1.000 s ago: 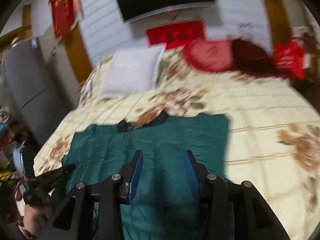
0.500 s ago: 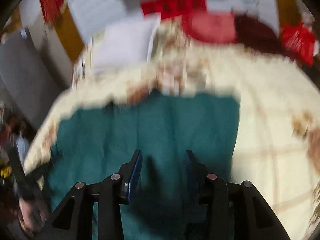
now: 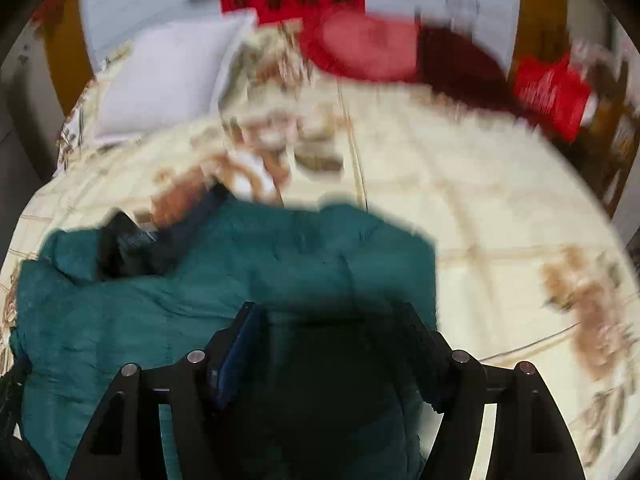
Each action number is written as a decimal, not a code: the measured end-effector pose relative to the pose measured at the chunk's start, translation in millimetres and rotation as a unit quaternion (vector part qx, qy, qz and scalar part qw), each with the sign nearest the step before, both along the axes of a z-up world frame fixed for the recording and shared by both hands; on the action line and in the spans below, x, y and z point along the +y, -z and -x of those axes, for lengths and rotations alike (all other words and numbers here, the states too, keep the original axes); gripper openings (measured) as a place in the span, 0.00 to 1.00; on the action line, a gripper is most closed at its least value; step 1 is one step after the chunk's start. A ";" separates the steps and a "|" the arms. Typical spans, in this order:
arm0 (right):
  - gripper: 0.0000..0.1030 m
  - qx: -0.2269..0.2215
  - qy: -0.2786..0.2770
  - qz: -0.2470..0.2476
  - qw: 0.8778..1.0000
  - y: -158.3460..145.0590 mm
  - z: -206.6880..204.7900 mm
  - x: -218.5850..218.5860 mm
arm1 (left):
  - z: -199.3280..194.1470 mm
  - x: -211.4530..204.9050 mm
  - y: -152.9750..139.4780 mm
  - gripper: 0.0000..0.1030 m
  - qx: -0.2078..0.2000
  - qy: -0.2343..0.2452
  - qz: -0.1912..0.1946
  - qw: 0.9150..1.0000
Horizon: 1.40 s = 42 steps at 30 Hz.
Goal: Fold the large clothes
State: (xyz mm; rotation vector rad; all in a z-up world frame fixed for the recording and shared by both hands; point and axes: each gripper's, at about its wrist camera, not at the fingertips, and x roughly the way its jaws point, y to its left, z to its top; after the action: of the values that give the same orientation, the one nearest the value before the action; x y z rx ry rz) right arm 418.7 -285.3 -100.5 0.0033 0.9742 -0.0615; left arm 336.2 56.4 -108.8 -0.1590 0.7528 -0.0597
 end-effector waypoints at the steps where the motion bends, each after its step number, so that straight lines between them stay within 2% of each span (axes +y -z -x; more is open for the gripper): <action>1: 0.67 -0.031 -0.015 -0.011 0.999 -15.0 10.8 12.0 | 0.2 -0.1 -0.1 0.17 0.000 0.000 0.000 1.000; 3: 0.71 -0.063 -0.056 -0.053 0.995 -33.7 26.8 38.5 | 0.9 0.0 -0.2 0.17 0.000 -0.001 0.000 1.000; 5: 0.84 -0.060 -0.094 -0.080 0.991 -33.8 35.9 69.5 | 0.5 0.2 -0.2 0.17 0.000 0.000 0.001 1.000; 7: 0.85 -0.036 -0.116 -0.077 0.990 -13.9 36.3 96.9 | 0.3 0.6 -0.4 0.17 0.001 -0.001 0.002 1.000; 9: 0.92 0.040 -0.129 -0.029 0.990 31.3 29.7 118.1 | 0.6 1.7 -0.3 0.17 0.001 -0.001 0.004 1.000; 10: 0.97 0.048 -0.125 -0.019 0.991 46.7 30.6 119.0 | 0.3 1.8 -0.1 0.17 0.002 -0.001 0.005 1.000; 11: 0.98 0.030 -0.119 -0.031 0.992 48.5 33.0 115.2 | 0.4 2.1 0.0 0.17 0.002 -0.001 0.004 1.000; 13: 0.98 0.046 -0.112 -0.055 0.991 49.7 29.5 109.1 | 0.2 2.4 0.6 0.17 0.003 -0.003 0.005 1.000; 15: 0.96 0.063 -0.116 -0.051 0.990 40.6 26.2 110.5 | -0.2 3.7 1.0 0.17 0.005 -0.006 0.006 1.000; 17: 0.95 0.035 -0.117 -0.062 0.991 18.3 38.5 106.5 | -0.5 4.1 1.0 0.17 0.005 -0.007 0.008 1.000; 19: 0.95 -0.011 -0.120 -0.062 0.991 -7.1 63.6 100.3 | -0.4 4.1 1.0 0.17 0.005 -0.007 0.007 1.000; 21: 0.95 -0.025 -0.111 -0.064 0.991 -14.0 85.8 91.5 | 0.0 3.8 0.8 0.17 0.005 -0.007 0.007 1.000; 23: 1.00 -0.004 -0.093 -0.047 0.995 4.4 98.9 82.7 | 0.2 3.0 0.5 0.17 0.004 -0.006 0.006 1.000; 24: 1.00 0.019 -0.091 -0.040 0.995 19.6 98.3 79.4 | 0.2 2.6 0.5 0.17 0.004 -0.005 0.004 1.000; 25: 1.00 0.056 -0.102 -0.046 0.992 47.9 100.3 74.8 | 0.0 2.3 0.5 0.17 0.004 -0.006 0.003 1.000; 26: 1.00 0.041 -0.110 -0.054 0.992 51.2 105.7 72.2 | -0.6 2.7 0.7 0.17 0.005 -0.006 0.005 1.000; 42: 1.00 0.017 -0.105 -0.046 0.993 37.0 120.0 75.1 | -1.1 1.6 1.2 0.18 0.007 -0.007 -0.001 1.000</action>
State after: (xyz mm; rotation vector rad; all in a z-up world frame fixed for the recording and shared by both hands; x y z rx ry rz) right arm 298.6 -210.2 -137.5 -0.0145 1.0053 0.1769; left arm 337.3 58.0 -110.0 -0.1626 0.7660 -0.0449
